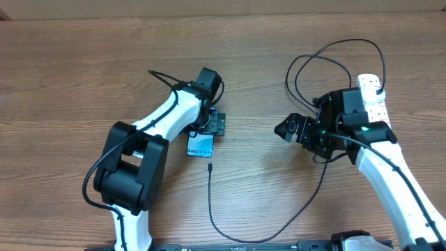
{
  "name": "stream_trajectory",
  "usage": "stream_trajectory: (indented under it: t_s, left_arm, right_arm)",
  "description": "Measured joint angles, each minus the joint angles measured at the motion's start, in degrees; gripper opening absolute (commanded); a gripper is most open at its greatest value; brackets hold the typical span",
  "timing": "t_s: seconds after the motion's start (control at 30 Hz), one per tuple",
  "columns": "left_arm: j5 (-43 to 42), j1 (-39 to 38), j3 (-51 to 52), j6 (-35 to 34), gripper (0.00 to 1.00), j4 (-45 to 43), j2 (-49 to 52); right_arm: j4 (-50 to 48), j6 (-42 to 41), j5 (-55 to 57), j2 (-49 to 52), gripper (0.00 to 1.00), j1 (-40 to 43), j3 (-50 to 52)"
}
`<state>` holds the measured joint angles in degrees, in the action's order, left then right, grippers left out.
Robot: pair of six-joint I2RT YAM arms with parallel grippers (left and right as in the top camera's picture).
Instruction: Plug charger to phone and switch on socket
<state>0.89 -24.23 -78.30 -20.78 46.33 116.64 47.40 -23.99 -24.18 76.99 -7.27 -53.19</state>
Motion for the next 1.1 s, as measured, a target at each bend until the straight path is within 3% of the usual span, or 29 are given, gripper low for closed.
stream_trajectory:
  t_s: [0.33,0.9,1.1]
  left_arm:
    - [-0.31,0.0,0.02,0.02,0.93,-1.25,-0.04]
    - [-0.79,0.02,0.0,0.74,0.75,0.37,-0.15]
    - [-4.39,0.92,-0.07,1.33,0.71,1.16,-0.39]
  right_arm:
    - [1.25,-0.02,-0.02,3.28,1.0,0.0,0.0]
    - [1.73,0.02,0.0,3.28,1.0,0.0,0.0]
    - [2.05,-0.02,0.0,3.28,1.0,0.0,0.0]
